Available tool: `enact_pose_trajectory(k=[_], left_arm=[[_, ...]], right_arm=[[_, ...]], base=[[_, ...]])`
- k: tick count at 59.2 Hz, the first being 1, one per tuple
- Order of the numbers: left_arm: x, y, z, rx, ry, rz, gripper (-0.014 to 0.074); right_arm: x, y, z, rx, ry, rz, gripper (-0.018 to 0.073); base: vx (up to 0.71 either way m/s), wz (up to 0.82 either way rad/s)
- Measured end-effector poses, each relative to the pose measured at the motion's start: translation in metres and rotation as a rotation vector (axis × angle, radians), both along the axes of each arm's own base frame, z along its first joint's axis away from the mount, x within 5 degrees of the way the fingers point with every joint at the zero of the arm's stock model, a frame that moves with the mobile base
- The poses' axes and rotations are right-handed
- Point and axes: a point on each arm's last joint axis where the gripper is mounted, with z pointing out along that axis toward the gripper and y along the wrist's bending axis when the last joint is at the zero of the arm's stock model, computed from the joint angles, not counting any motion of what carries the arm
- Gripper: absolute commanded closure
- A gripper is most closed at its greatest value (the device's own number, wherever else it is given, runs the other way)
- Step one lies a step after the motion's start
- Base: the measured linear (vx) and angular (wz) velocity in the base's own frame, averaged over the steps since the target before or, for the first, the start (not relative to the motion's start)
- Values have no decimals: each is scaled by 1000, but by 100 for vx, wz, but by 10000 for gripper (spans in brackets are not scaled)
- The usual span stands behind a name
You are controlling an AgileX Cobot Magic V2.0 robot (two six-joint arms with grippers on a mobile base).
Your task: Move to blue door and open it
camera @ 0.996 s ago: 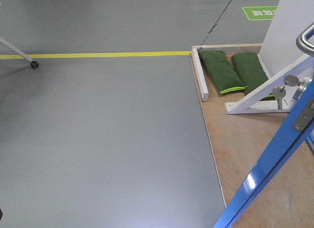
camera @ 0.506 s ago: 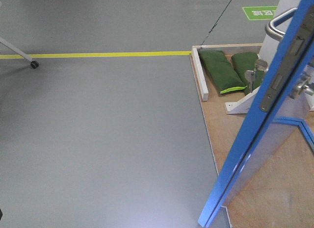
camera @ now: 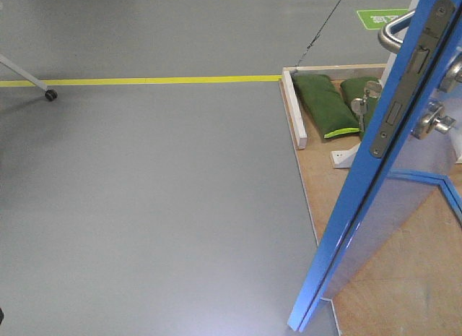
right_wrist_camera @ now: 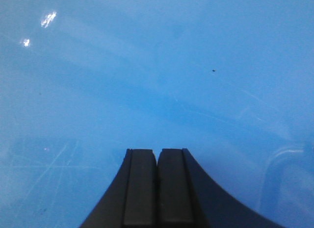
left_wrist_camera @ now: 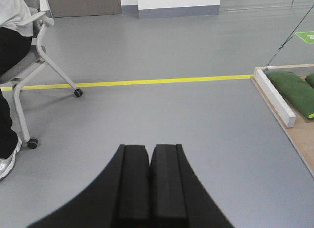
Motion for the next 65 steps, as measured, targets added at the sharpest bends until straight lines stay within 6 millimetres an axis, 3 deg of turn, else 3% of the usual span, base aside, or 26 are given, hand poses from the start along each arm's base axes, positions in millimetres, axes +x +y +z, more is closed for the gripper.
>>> enact_pose_trajectory(k=[65], left_arm=[[0, 0, 0, 0, 0, 0, 526]], right_arm=[[-3, -1, 1, -19, 2, -6, 564]], base=[[3, 7]])
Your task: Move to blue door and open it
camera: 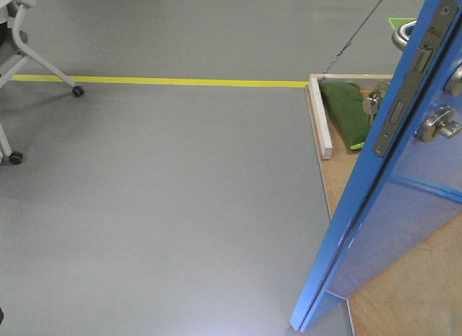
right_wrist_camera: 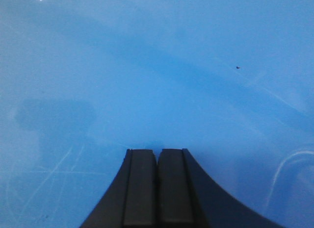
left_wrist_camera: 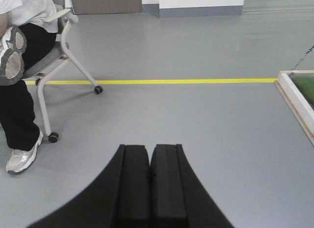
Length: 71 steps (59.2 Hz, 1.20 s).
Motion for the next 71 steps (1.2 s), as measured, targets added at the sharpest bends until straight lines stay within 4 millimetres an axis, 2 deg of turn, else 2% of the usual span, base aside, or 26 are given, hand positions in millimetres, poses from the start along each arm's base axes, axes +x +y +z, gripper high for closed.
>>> enact_pose_trajectory(k=[71], left_arm=[[0, 0, 0, 0, 0, 0, 526]], right_arm=[[0, 3, -1, 15, 9, 25, 564]], base=[[15, 7]])
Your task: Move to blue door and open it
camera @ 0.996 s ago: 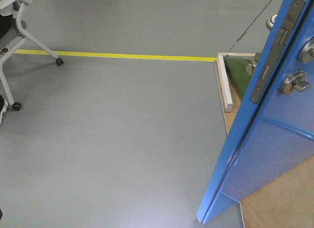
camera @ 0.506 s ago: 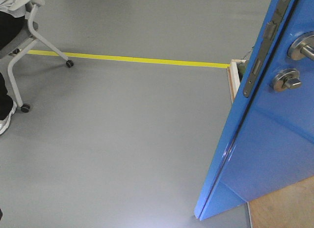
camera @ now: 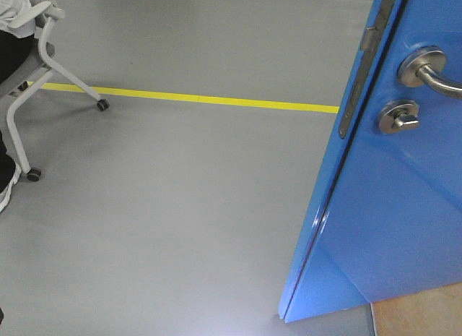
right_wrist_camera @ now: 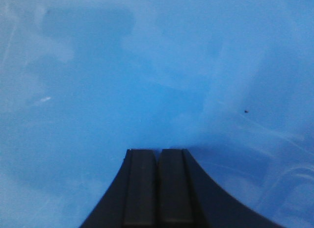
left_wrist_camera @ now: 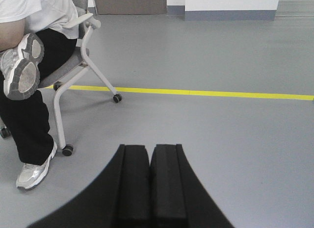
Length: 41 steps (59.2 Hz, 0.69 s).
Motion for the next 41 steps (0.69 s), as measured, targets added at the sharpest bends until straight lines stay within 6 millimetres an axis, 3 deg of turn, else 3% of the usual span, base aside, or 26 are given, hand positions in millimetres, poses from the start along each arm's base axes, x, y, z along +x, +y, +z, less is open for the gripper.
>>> enact_pose_trajectory(k=[41], left_arm=[[0, 0, 0, 0, 0, 0, 526]], right_arm=[[0, 1, 0, -1, -2, 3, 564]], base=[[25, -4]])
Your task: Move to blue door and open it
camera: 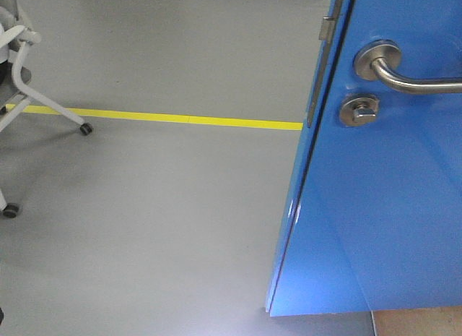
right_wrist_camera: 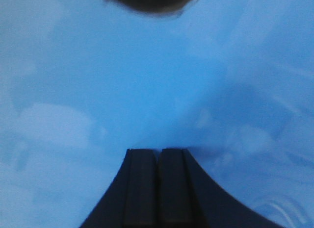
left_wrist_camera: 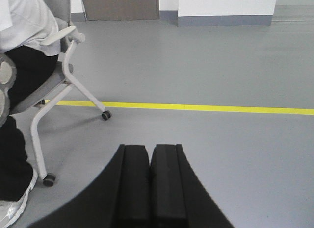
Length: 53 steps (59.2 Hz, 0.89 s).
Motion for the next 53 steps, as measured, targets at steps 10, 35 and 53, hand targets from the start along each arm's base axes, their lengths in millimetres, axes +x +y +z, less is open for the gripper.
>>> enact_pose_trajectory(k=[10, 35, 53], left_arm=[[0, 0, 0, 0, 0, 0, 526], [0, 0, 0, 0, 0, 0, 526], [0, 0, 0, 0, 0, 0, 526]], right_arm=[[0, 1, 0, 2, 4, 6, 564], [1, 0, 0, 0, 1, -2, 564], [2, -2, -1, 1, -3, -11, 564]], base=[[24, -8], [18, 0], [14, 0]])
